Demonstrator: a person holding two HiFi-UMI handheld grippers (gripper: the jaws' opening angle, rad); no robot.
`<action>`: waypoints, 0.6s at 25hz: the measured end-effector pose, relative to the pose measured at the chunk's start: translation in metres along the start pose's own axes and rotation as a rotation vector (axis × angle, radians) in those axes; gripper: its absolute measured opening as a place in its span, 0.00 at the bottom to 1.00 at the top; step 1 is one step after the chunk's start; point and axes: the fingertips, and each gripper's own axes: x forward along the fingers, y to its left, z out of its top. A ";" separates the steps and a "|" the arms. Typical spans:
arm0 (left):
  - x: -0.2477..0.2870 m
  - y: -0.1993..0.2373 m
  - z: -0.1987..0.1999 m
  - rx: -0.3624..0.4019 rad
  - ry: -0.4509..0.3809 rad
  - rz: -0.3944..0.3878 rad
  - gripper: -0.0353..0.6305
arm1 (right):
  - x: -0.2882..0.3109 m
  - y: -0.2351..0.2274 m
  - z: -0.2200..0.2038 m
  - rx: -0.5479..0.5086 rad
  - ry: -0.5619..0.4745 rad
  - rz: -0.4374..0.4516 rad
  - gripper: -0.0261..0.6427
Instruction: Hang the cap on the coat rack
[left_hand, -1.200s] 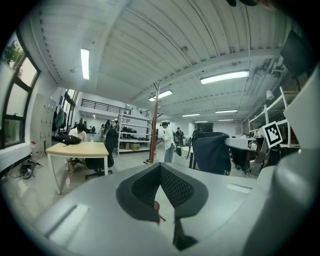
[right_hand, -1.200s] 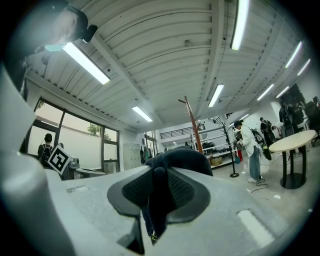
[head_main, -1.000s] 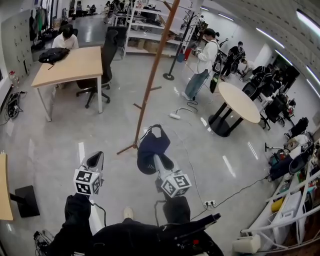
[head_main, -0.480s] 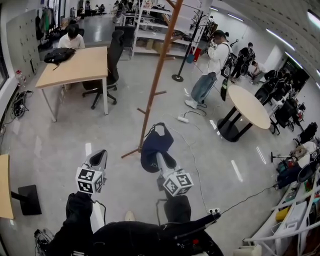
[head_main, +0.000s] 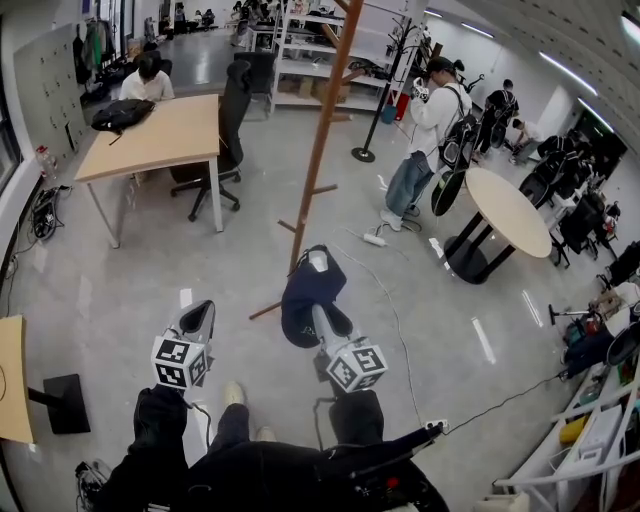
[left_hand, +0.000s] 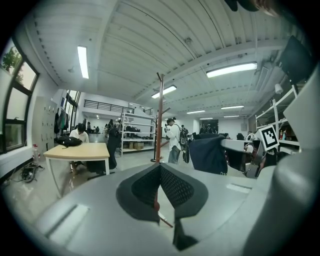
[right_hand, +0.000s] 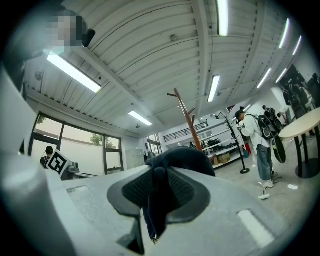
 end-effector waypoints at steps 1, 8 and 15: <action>0.003 0.001 0.000 -0.002 0.000 -0.001 0.05 | 0.003 -0.001 0.001 0.000 -0.002 -0.001 0.15; 0.038 0.007 0.006 -0.012 -0.003 -0.039 0.05 | 0.022 -0.019 0.007 -0.011 -0.001 -0.036 0.15; 0.077 0.026 0.016 -0.011 -0.008 -0.073 0.05 | 0.054 -0.037 0.012 -0.033 -0.011 -0.064 0.15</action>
